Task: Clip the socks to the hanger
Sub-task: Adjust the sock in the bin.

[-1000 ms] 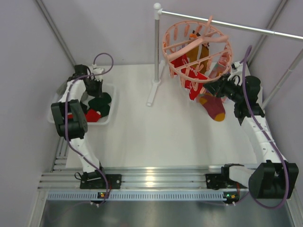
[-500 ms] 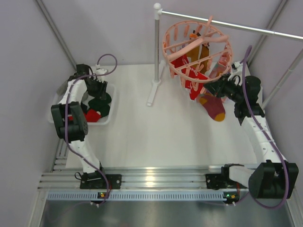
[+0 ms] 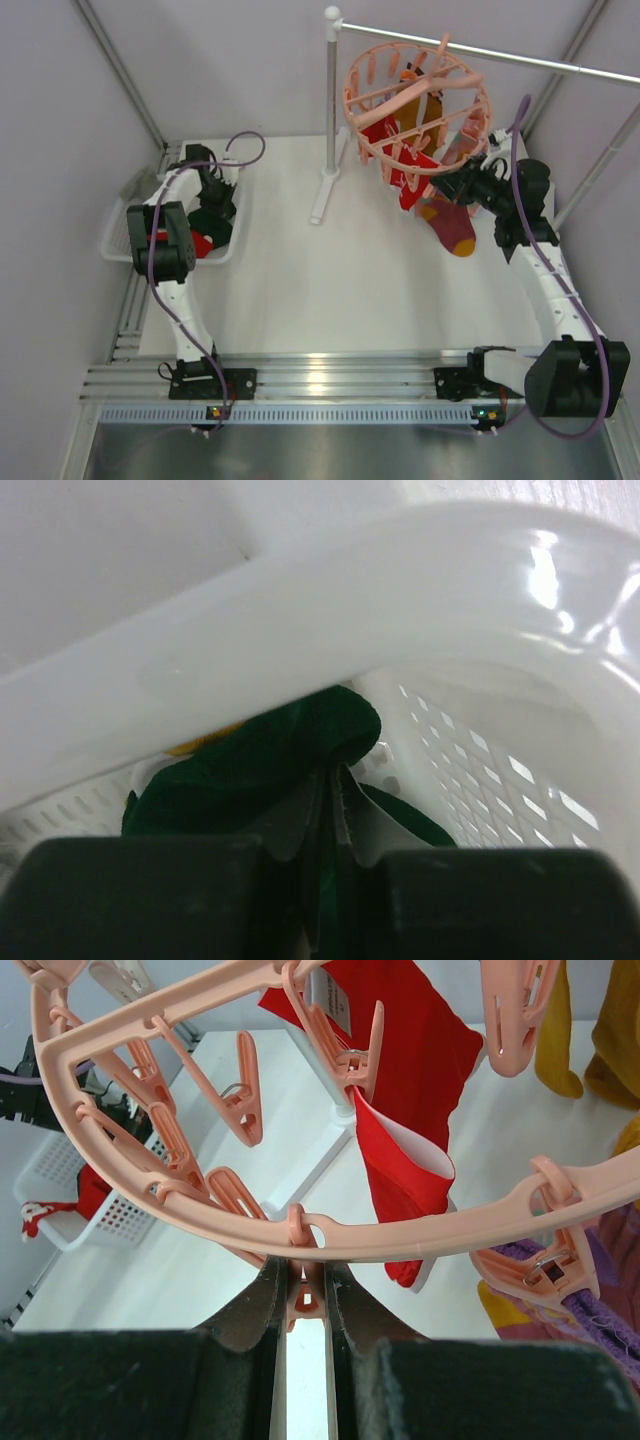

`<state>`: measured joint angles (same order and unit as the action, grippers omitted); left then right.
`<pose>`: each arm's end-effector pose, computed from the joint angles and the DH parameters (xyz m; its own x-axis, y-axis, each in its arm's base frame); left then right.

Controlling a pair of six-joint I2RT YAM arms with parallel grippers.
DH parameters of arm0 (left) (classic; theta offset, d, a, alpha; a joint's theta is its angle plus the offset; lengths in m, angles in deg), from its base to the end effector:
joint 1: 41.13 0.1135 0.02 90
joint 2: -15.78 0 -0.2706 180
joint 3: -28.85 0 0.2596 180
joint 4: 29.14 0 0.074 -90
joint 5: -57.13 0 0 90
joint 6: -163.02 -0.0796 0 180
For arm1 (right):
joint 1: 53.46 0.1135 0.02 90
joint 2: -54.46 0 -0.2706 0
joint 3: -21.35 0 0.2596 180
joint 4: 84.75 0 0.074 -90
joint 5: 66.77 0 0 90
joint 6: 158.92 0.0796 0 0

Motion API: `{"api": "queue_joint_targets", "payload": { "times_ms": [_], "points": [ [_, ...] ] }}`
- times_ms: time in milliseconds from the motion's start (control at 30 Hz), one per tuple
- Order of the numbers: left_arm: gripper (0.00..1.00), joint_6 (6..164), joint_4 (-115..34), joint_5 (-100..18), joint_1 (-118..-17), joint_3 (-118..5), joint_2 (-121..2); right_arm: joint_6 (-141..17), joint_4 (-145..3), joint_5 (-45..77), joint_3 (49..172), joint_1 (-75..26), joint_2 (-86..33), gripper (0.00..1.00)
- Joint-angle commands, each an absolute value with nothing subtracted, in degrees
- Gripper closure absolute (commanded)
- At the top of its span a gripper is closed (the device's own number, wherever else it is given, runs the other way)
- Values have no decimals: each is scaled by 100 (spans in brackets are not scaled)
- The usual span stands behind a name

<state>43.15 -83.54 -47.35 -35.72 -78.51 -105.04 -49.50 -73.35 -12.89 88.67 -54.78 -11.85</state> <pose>0.4678 0.0243 0.1455 -0.7984 0.4088 -0.4422 0.4614 0.8871 -0.0131 0.3079 0.0398 0.3409 -0.3566 0.2769 -0.8923 -0.4692 0.7728 0.4273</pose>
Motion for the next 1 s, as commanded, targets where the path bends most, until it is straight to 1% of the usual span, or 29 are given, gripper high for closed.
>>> {"api": "queue_joint_targets", "payload": {
  "times_ms": [0,67,333,500,633,700,833,967],
  "points": [
    [94,4313,-8276,-4649,-3577,-8005,-10446,-5099,-7157,-1368,9105,-5574,-1269,100],
    [100,4357,-8258,-4701,-3568,-7961,-10279,-5099,-7157,-1368,9114,-5574,-1269,100],
    [100,4778,-8267,-5008,-3296,-7934,-9472,-5108,-7157,-1377,9167,-5574,-1225,100],
    [100,5113,-8328,-5701,-2769,-7917,-9102,-5116,-7157,-1386,9167,-5574,-1216,100],
    [100,5507,-8390,-5984,-2286,-7873,-8777,-5099,-7157,-1394,9211,-5574,-1216,100],
    [100,5614,-8399,-5924,-1961,-7759,-8671,-5099,-7157,-1386,9211,-5574,-1190,100],
    [100,5536,-8293,-5423,-1460,-7408,-8407,-5108,-7025,-1395,9211,-5574,-1199,100],
    [100,5220,-8468,-5019,-1090,-7170,-8503,-5108,-7025,-1395,9202,-5574,-1225,100]
  ]
}}
